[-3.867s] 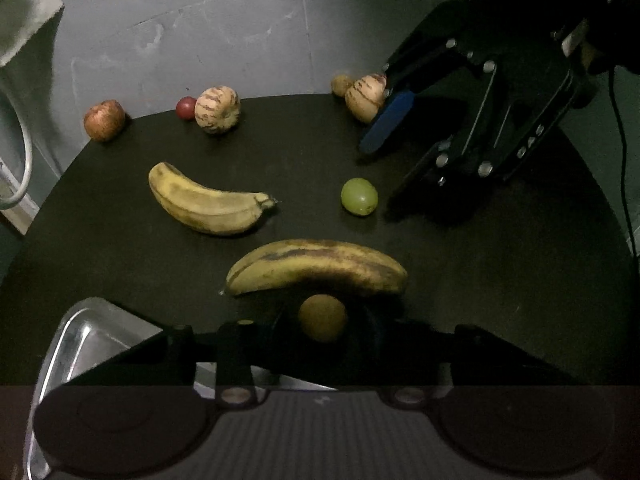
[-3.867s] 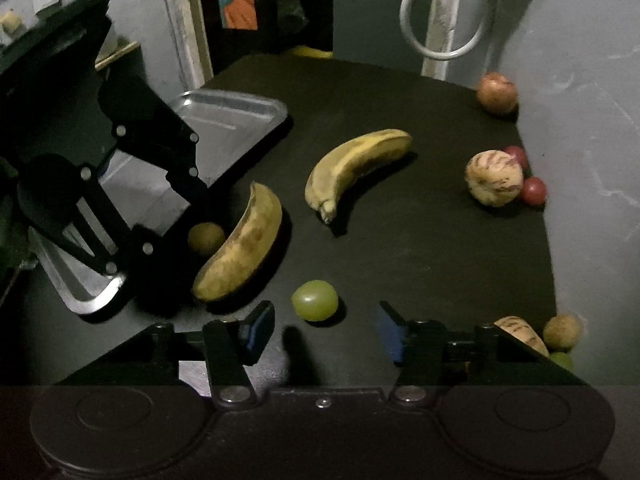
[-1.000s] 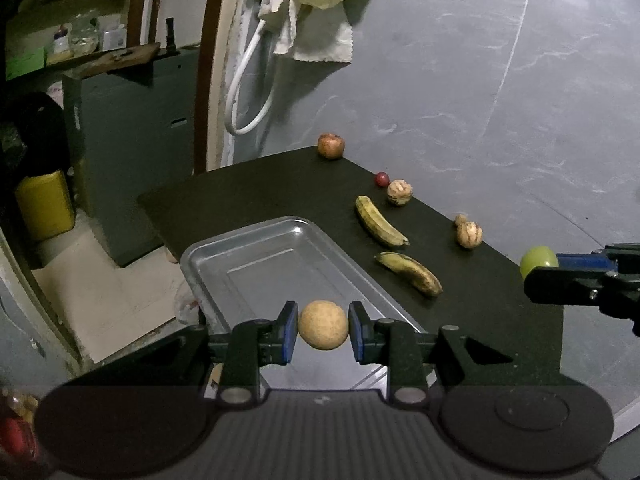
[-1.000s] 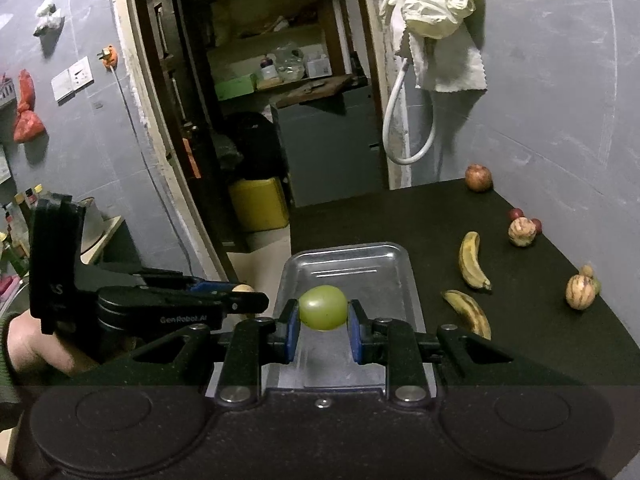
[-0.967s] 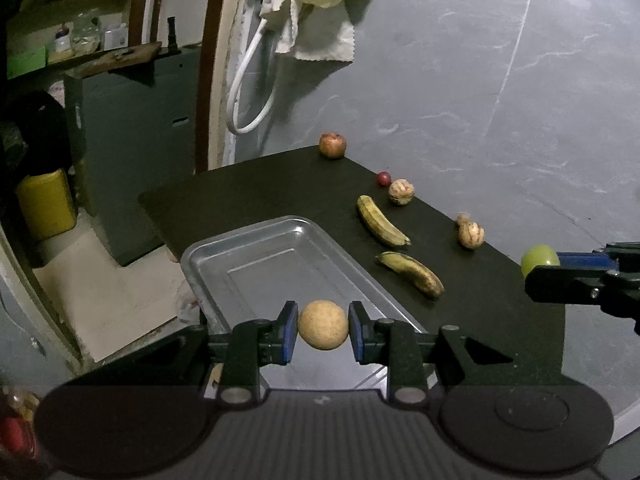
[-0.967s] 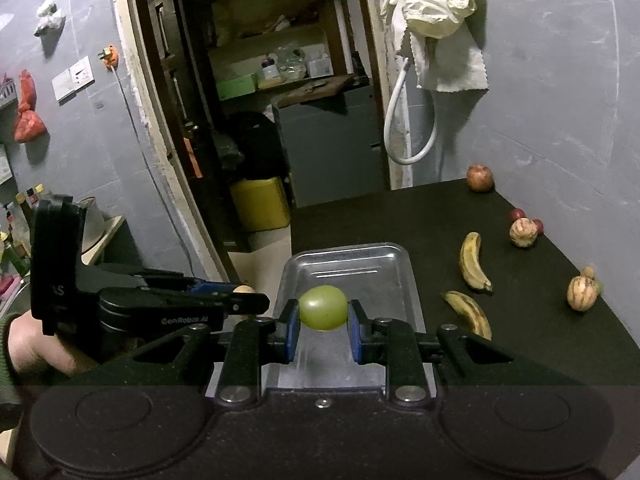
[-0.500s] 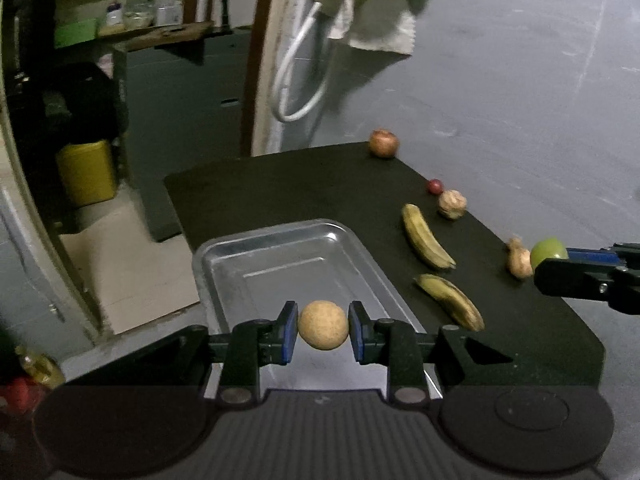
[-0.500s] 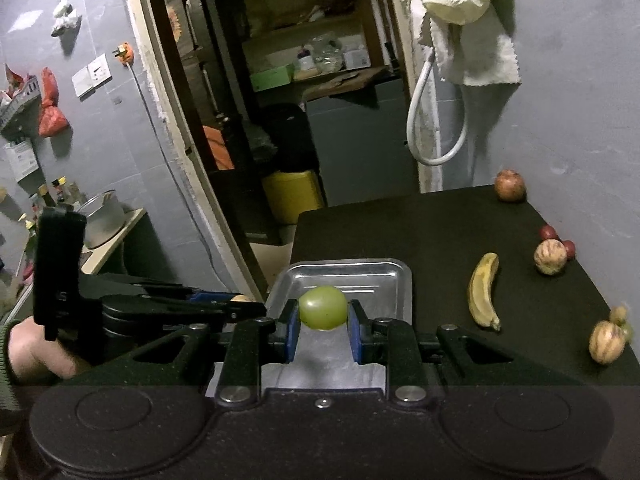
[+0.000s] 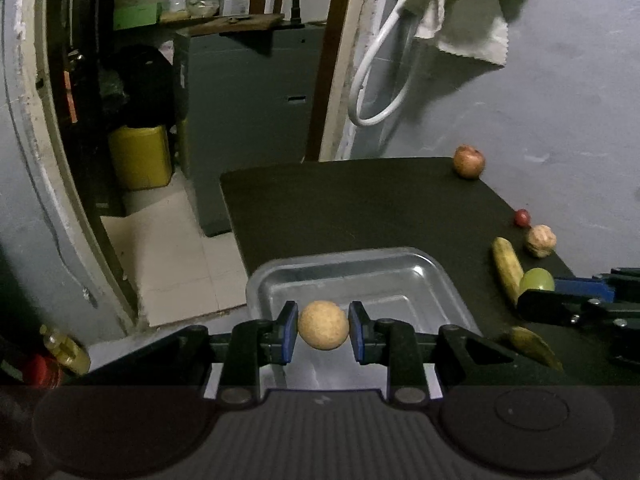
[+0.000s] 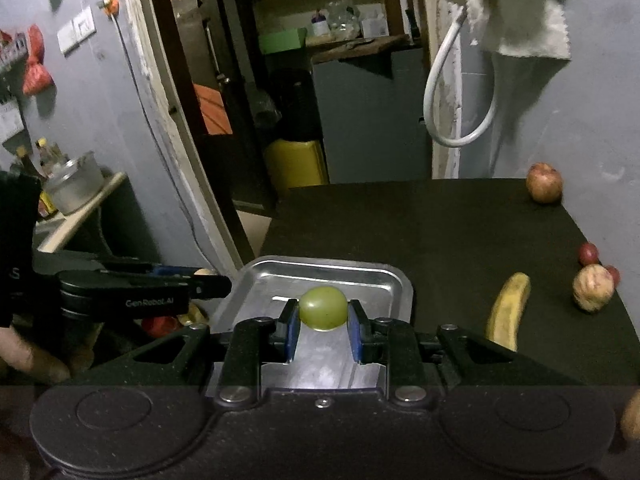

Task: Organize fruits
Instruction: 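Carry the grape in the right tool while the left tool carries the tan fruit over the steel tray, then open the right tool to drop the grape while the left tool releases the tan fruit into the tray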

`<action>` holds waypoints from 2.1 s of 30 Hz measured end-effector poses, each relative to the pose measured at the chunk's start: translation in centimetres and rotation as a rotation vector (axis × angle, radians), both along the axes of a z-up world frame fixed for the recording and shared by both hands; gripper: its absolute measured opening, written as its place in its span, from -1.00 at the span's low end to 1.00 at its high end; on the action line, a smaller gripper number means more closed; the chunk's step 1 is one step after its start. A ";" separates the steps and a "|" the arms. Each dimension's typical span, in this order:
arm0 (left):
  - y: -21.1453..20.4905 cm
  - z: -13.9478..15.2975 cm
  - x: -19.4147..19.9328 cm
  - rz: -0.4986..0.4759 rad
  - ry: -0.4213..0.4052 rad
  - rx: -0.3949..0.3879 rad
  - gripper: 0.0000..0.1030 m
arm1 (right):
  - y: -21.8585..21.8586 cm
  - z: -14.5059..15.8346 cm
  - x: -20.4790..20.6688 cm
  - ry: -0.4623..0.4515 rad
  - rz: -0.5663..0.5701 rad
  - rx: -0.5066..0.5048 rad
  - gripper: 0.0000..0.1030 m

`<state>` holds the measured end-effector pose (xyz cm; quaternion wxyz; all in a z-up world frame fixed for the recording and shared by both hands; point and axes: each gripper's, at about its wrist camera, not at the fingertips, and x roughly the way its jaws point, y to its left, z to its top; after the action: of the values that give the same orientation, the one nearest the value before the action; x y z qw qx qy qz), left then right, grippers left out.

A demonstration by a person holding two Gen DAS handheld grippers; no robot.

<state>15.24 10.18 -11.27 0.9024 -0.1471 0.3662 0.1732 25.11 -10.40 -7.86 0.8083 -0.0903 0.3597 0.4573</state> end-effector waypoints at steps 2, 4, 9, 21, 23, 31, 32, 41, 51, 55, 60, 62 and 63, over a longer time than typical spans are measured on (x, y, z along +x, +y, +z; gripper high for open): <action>0.7 -1.2 1.0 -0.004 0.002 0.014 -0.43 | 1.4 -1.2 0.9 -0.007 0.000 -0.030 -0.48; 1.4 -2.3 2.1 -0.004 0.006 0.026 -0.43 | 2.8 -2.5 2.0 -0.012 0.000 -0.058 -0.48; 1.7 -4.6 4.4 -0.034 0.014 0.056 -0.43 | 5.9 -6.1 4.2 -0.014 -0.003 -0.131 -0.48; 2.1 -6.6 6.3 -0.049 0.036 0.066 -0.42 | 7.8 -9.4 5.6 -0.022 0.013 -0.184 -0.46; 2.3 -6.6 6.3 -0.050 0.040 0.061 -0.42 | 7.8 -9.4 5.7 -0.014 0.015 -0.185 -0.44; 2.7 -6.6 6.3 -0.052 0.038 0.058 -0.35 | 7.9 -9.4 5.9 -0.004 0.011 -0.179 -0.37; 2.7 -6.6 6.2 -0.051 0.037 0.057 -0.35 | 7.8 -9.3 6.0 -0.005 0.010 -0.176 -0.36; 3.0 -5.7 5.6 -0.058 0.020 0.047 -0.05 | 6.6 -6.8 6.0 0.006 -0.052 -0.130 0.11; 2.8 -2.5 4.4 -0.112 -0.059 -0.010 0.75 | 2.4 -1.5 3.2 0.040 -0.173 -0.021 0.88; 2.4 -1.6 4.0 -0.156 -0.091 -0.053 0.97 | 0.5 0.0 1.4 0.041 -0.248 -0.014 0.98; 2.8 -1.5 3.0 -0.192 -0.107 -0.147 0.99 | -3.0 1.9 -0.4 0.088 -0.381 0.045 0.99; 3.2 -1.5 2.5 -0.191 -0.107 -0.183 0.99 | -4.4 2.5 -1.2 0.119 -0.422 0.096 0.99; 3.3 -1.5 2.2 -0.176 -0.104 -0.185 0.99 | -5.1 2.8 -1.6 0.132 -0.439 0.120 0.99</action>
<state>17.41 13.48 -12.77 0.9144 -0.2056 0.3449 0.0509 23.49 -15.51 -5.08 0.8669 0.0686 0.3950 0.2962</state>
